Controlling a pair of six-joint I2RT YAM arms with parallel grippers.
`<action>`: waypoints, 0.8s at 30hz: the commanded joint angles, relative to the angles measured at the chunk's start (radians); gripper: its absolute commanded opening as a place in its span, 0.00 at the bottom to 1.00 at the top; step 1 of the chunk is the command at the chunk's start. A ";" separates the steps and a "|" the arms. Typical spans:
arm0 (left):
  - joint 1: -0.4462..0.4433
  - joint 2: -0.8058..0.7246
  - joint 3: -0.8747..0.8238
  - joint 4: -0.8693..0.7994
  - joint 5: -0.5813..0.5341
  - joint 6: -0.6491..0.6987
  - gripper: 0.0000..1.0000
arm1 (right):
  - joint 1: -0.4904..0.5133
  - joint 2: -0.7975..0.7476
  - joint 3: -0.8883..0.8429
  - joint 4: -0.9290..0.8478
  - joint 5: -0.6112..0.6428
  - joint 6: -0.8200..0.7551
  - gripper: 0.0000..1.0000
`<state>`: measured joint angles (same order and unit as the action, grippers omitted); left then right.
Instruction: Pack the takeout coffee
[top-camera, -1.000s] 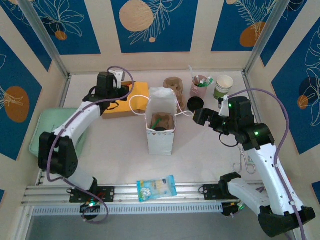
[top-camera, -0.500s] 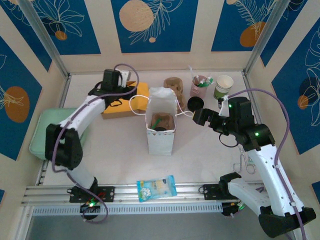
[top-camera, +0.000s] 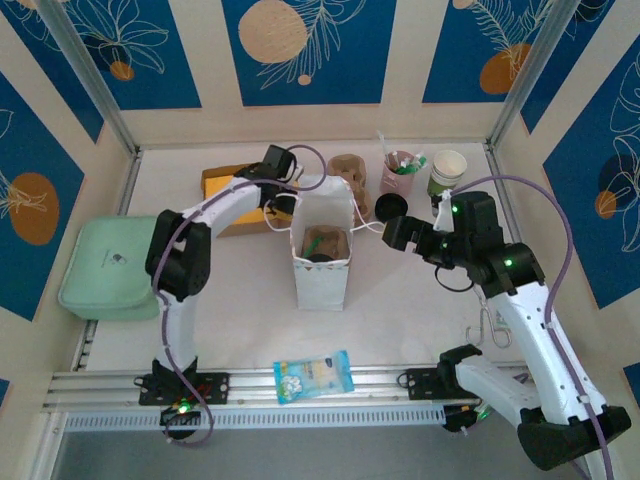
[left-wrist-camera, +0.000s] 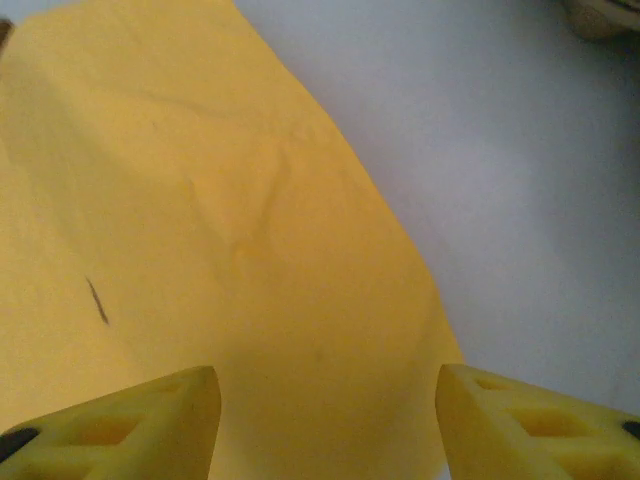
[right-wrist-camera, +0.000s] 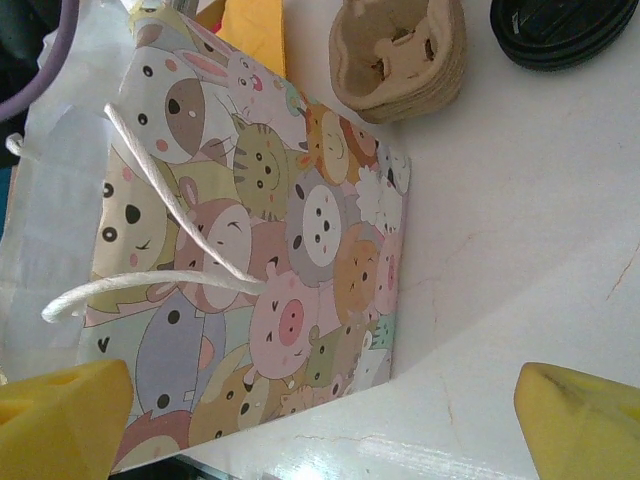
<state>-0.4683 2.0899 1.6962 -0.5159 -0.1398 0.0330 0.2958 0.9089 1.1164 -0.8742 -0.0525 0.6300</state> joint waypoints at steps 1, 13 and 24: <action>-0.009 0.074 0.088 -0.081 -0.116 0.044 0.59 | 0.009 0.008 0.012 0.018 -0.001 0.008 0.98; -0.008 0.166 0.178 -0.099 -0.137 0.069 0.55 | 0.013 0.031 0.026 0.024 0.002 0.005 0.98; -0.007 0.169 0.204 -0.105 -0.131 0.091 0.24 | 0.017 0.039 0.033 0.024 0.006 0.005 0.98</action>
<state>-0.4702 2.2410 1.8668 -0.5934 -0.2668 0.1089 0.3019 0.9413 1.1179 -0.8532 -0.0521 0.6323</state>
